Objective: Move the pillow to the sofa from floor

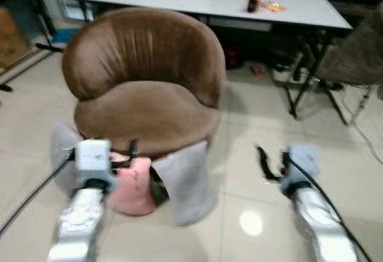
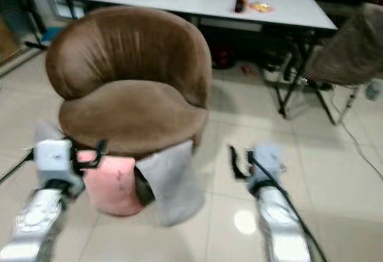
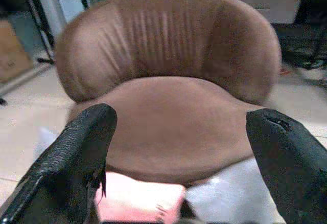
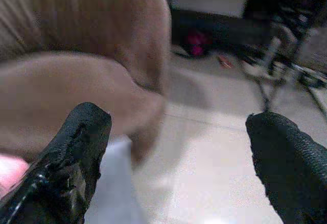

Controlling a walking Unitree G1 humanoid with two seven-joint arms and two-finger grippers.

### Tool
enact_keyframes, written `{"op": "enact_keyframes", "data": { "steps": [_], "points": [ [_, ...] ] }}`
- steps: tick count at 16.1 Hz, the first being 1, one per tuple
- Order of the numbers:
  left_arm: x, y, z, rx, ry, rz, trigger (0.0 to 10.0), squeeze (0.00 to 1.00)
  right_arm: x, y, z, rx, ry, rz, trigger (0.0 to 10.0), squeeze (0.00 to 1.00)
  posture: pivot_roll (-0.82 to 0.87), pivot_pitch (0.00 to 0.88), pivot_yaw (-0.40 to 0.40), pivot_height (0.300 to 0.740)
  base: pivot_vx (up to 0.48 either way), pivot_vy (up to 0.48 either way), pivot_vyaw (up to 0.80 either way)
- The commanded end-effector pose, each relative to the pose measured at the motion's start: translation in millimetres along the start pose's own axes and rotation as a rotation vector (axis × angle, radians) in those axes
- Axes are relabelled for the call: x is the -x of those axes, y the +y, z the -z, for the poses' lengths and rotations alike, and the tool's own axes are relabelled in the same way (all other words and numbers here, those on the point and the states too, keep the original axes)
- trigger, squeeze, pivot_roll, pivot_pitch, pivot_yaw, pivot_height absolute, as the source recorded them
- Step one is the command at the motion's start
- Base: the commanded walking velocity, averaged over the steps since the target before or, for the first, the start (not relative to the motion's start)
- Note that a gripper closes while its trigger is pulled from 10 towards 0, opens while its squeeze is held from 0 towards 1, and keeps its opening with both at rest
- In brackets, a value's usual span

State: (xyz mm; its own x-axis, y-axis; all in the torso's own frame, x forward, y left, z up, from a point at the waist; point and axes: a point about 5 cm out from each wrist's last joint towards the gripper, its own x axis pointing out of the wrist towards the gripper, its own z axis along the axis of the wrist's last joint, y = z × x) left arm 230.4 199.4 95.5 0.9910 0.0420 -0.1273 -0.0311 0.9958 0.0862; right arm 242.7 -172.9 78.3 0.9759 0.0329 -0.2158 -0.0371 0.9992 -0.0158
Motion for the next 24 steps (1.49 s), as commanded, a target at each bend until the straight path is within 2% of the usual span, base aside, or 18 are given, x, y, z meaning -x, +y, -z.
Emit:
{"op": "enact_keyframes", "data": {
  "steps": [1,3,4,6,7,8,9,11,16,18,24],
  "points": [
    [-3.8,-9.4,-5,0.016,-0.019,0.036,10.0,0.0,2.0,-13.1,-1,0.004,-0.002,0.044,10.0,0.0,-0.1,0.0,0.004,0.74,0.334,0.0,0.0],
    [-5.2,-8.6,-6,0.014,-0.023,0.037,10.0,0.0,-1.7,-16.9,-1,0.027,0.009,0.073,10.0,0.0,-0.1,0.0,0.004,0.74,0.334,0.0,0.0],
    [-6.1,-7.8,-6,0.012,-0.025,0.037,10.0,0.0,-3.4,-20.6,-4,0.072,-0.015,0.109,10.0,0.0,-0.1,0.0,0.004,0.74,0.33,0.0,0.0],
    [-7.3,-6.5,-7,0.01,-0.028,0.035,10.0,0.0,-4.9,-22.8,-7,0.087,-0.058,0.141,10.0,0.0,-0.09,0.0,0.003,0.74,0.328,0.0,0.0],
    [-7.7,-5.7,-8,0.008,-0.03,0.035,10.0,0.0,-5.2,-20.4,-6,0.044,-0.045,0.094,10.0,0.0,-0.09,0.0,0.004,0.74,0.33,0.0,0.0],
    [-8.0,-5.6,-8,0.007,-0.03,0.035,10.0,0.0,-5.4,-19.6,-7,0.036,-0.049,0.082,10.0,0.0,-0.09,0.0,0.005,0.74,0.326,0.0,0.0],
    [-8.8,-4.7,-9,0.005,-0.033,0.036,10.0,0.0,-7.0,-19.1,-8,0.066,-0.058,0.085,10.0,0.0,-0.09,0.0,0.009,0.74,0.322,0.0,0.0],
    [-9.5,-4.4,-10,0.002,-0.035,0.04,10.0,0.0,-9.4,-16.2,-8,0.025,-0.057,0.046,10.0,0.0,-0.09,0.0,0.012,0.74,0.313,0.0,0.0],
    [-11.6,-5.6,-10,0.003,-0.039,0.045,10.0,0.0,-14.3,-16.3,-14,-0.016,-0.088,0.053,10.0,0.0,-0.08,0.0,0.011,0.74,0.307,0.0,0.0],
    [-12.3,-5.6,-10,0.004,-0.041,0.045,10.0,0.0,-15.7,-13.6,-14,-0.047,-0.088,0.02,10.0,0.0,-0.08,0.0,0.01,0.74,0.307,0.0,0.0],
    [-11.4,-4.2,-11,0.0,-0.042,0.044,10.0,0.0,-17.8,-8.4,-14,-0.037,-0.082,-0.006,10.0,0.0,-0.08,0.0,0.01,0.74,0.253,0.0,0.0]
  ]
}}
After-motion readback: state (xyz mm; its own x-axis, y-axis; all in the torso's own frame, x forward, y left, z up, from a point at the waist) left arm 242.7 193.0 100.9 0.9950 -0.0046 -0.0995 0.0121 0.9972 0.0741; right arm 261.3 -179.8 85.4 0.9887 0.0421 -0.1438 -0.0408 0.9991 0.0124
